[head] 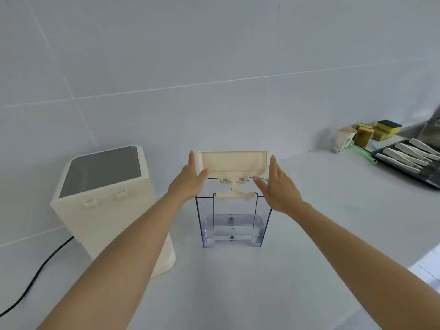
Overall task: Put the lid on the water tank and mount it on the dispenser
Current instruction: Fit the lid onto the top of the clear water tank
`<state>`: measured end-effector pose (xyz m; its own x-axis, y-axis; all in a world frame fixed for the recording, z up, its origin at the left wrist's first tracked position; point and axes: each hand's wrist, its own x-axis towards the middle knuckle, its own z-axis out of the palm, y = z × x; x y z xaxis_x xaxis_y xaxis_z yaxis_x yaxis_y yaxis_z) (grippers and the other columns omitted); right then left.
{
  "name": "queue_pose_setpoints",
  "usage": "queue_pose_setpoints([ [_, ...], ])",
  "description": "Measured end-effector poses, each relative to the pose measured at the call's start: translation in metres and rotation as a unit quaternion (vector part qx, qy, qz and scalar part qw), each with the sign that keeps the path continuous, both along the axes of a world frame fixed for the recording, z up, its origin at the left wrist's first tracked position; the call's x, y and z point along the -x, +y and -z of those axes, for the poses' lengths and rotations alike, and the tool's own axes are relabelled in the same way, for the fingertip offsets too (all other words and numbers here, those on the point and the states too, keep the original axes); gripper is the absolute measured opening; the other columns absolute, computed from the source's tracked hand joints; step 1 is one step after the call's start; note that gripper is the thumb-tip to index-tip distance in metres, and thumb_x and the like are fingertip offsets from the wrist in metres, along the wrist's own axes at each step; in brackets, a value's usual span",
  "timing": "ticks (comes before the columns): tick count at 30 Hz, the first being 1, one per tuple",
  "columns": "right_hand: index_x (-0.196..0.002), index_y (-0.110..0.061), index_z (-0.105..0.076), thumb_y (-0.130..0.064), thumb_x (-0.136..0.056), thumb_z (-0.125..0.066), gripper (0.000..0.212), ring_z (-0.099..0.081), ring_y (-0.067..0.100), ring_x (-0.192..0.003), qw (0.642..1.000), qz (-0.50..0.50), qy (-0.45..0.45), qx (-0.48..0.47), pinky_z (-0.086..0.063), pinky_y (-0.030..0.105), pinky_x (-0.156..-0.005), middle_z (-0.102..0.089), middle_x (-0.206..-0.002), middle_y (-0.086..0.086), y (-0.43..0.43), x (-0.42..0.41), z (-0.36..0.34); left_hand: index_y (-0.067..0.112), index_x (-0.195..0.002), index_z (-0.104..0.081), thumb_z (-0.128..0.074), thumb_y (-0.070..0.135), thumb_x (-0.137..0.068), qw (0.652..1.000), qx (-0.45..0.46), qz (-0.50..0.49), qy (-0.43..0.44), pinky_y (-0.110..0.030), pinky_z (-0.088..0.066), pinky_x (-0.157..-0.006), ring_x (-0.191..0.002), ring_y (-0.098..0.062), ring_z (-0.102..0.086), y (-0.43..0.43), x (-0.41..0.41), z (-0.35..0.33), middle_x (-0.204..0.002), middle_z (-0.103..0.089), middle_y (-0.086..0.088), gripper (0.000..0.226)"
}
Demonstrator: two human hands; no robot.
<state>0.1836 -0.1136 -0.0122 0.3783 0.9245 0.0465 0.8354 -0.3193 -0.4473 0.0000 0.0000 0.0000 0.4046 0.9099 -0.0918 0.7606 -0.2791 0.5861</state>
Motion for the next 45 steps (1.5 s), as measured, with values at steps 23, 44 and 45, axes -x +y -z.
queue_pose_setpoints([
  [23,-0.119,0.001,-0.047,-0.031,-0.087,-0.047,0.045,-0.048,0.024,-0.096,0.914,0.136,0.368,-0.099,-0.035,0.030,-0.078,-0.055,-0.123,0.017,0.045,-0.007,-0.019,0.010,-0.130,-0.036,-0.048,0.026,-0.085,0.973,0.108,-0.086,-0.188,-0.034,-0.041,-0.087,-0.106,-0.025,-0.049,0.011,-0.015,-0.024,-0.130,-0.049,-0.015,0.050],
  [44,-0.138,-0.008,-0.033,-0.029,-0.085,-0.056,0.062,-0.039,0.022,-0.132,0.941,0.115,0.271,-0.170,-0.033,0.033,-0.103,-0.041,-0.145,0.008,-0.021,0.011,0.014,0.019,-0.142,-0.022,-0.050,0.009,-0.085,0.929,0.073,-0.127,-0.340,-0.028,-0.029,-0.101,-0.136,-0.021,-0.032,-0.060,0.004,0.035,-0.149,-0.033,-0.007,0.064],
  [45,-0.139,-0.008,-0.033,-0.029,-0.085,-0.056,0.063,-0.038,0.023,-0.132,0.945,0.110,0.258,-0.167,-0.033,0.034,-0.104,-0.040,-0.146,0.008,-0.024,0.011,0.016,0.020,-0.142,-0.022,-0.050,0.008,-0.085,0.928,0.075,-0.127,-0.343,-0.025,-0.030,-0.096,-0.136,-0.020,-0.032,-0.062,0.006,0.037,-0.149,-0.033,-0.007,0.064],
])
